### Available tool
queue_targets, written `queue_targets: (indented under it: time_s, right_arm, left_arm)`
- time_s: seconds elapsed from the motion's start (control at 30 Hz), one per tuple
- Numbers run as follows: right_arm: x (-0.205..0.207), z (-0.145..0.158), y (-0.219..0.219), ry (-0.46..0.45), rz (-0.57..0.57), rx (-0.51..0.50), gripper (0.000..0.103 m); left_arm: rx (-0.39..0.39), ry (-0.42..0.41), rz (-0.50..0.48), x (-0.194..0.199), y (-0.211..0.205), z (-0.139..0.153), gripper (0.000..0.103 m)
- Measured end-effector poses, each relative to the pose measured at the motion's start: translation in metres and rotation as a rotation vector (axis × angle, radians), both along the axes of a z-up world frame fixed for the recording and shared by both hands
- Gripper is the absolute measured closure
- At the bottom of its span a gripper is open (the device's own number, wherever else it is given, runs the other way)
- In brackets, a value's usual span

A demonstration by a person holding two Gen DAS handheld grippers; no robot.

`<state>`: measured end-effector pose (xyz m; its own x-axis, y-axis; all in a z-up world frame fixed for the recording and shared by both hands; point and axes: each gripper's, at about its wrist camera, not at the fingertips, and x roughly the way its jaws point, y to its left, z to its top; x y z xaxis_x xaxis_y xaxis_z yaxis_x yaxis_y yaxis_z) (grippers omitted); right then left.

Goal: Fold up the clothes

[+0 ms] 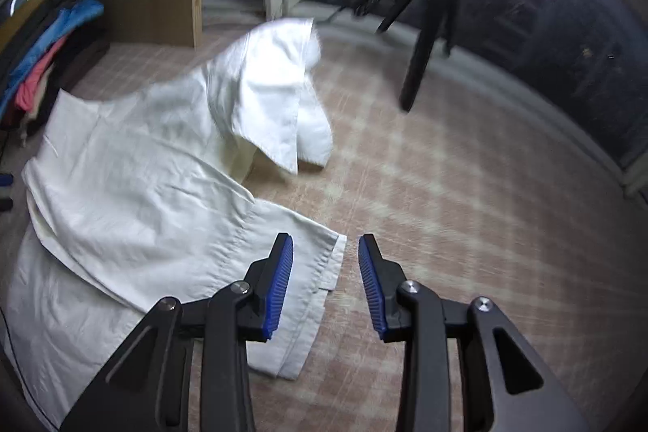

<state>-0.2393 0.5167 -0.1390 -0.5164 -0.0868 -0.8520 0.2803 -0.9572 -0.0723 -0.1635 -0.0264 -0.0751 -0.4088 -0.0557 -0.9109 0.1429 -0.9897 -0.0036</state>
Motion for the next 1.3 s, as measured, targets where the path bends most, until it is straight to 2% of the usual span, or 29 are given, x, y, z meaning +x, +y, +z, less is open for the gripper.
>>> queue_targets:
  time_s: [0.03, 0.1, 0.2, 0.23, 0.27, 0.33, 0.5, 0.63, 0.8, 0.87, 0.93, 0.97, 1.0, 1.07, 1.17, 1.3]
  right_arm:
    - [0.010, 0.009, -0.003, 0.003, 0.023, -0.052, 0.069]
    - [0.038, 0.028, -0.023, 0.002, 0.139, -0.151, 0.066]
    - [0.072, 0.033, -0.074, -0.011, 0.295, -0.144, 0.050]
    - [0.081, 0.031, -0.095, -0.021, 0.338, -0.131, 0.050]
    - [0.079, 0.023, -0.106, -0.087, 0.327, -0.193, 0.050]
    - [0.076, 0.005, -0.127, -0.223, 0.301, -0.318, 0.050]
    - [0.059, -0.034, -0.132, -0.302, -0.011, -0.447, 0.050]
    - [0.058, -0.052, -0.144, -0.363, -0.112, -0.538, 0.050]
    - [0.055, -0.051, -0.140, -0.342, -0.246, -0.717, 0.050]
    - [0.049, -0.051, -0.137, -0.329, -0.299, -0.746, 0.050]
    - [0.046, -0.052, -0.140, -0.313, -0.329, -0.734, 0.050]
    - [0.046, -0.053, -0.143, -0.304, -0.331, -0.727, 0.052]
    - [0.046, -0.053, -0.145, -0.289, -0.335, -0.718, 0.069]
    - [0.047, -0.049, -0.147, -0.256, -0.343, -0.713, 0.097]
    - [0.050, -0.034, -0.141, -0.172, -0.345, -0.724, 0.097]
    - [0.055, -0.012, -0.139, -0.051, -0.323, -0.697, 0.097]
  left_arm:
    - [0.003, 0.003, -0.014, -0.001, -0.002, -0.002, 0.069]
    - [0.005, 0.011, -0.055, -0.003, -0.004, -0.006, 0.069]
    - [0.016, 0.030, -0.114, -0.010, -0.010, -0.011, 0.069]
    - [0.022, 0.036, -0.126, -0.012, -0.013, -0.012, 0.069]
    - [0.033, 0.047, -0.135, -0.014, -0.016, -0.013, 0.069]
    - [0.055, 0.079, -0.160, -0.015, -0.022, -0.011, 0.069]
    - [0.069, 0.111, -0.276, -0.018, -0.026, -0.012, 0.069]
    - [0.069, 0.121, -0.347, -0.026, -0.032, -0.015, 0.069]
    - [0.114, 0.148, -0.431, -0.029, -0.042, -0.014, 0.069]
    - [0.123, 0.142, -0.462, -0.030, -0.039, -0.015, 0.075]
    - [0.131, 0.147, -0.491, -0.030, -0.034, -0.016, 0.090]
    - [0.134, 0.158, -0.504, -0.030, -0.031, -0.016, 0.091]
    - [0.135, 0.172, -0.509, -0.029, -0.030, -0.015, 0.093]
    - [0.108, 0.182, -0.505, -0.029, -0.026, -0.013, 0.096]
    - [0.053, 0.214, -0.514, -0.021, -0.019, -0.006, 0.102]
    - [0.005, 0.267, -0.495, -0.008, -0.014, 0.000, 0.102]
